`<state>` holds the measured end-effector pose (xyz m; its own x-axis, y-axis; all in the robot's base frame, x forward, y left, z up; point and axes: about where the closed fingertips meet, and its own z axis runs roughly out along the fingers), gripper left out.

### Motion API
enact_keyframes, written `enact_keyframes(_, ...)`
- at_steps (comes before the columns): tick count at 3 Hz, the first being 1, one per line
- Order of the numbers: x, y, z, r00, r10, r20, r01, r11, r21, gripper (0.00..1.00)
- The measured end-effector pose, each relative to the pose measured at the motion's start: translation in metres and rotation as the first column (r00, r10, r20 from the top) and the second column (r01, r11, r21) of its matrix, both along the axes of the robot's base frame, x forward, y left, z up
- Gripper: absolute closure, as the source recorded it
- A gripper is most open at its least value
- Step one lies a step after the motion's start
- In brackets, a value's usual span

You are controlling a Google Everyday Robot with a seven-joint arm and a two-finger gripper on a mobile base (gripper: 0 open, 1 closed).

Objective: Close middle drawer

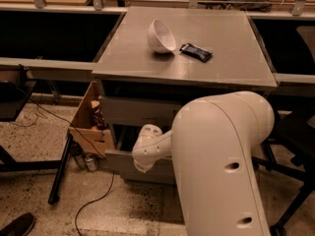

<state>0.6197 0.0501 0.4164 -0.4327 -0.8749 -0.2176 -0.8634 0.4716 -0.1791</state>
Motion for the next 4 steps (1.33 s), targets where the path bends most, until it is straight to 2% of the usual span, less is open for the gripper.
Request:
enact_keyframes(1, 0.015, 0.002, 0.001, 0.9980, -0.060, 0.020, 0.059, 0.996, 0.064, 1.00)
enact_keyframes(2, 0.035, 0.005, 0.007, 0.9932, -0.107, 0.046, 0.100, 0.986, 0.135, 1.00)
enact_keyframes(4, 0.067, 0.011, 0.016, 0.9794, -0.194, 0.056, 0.169, 0.941, 0.293, 1.00)
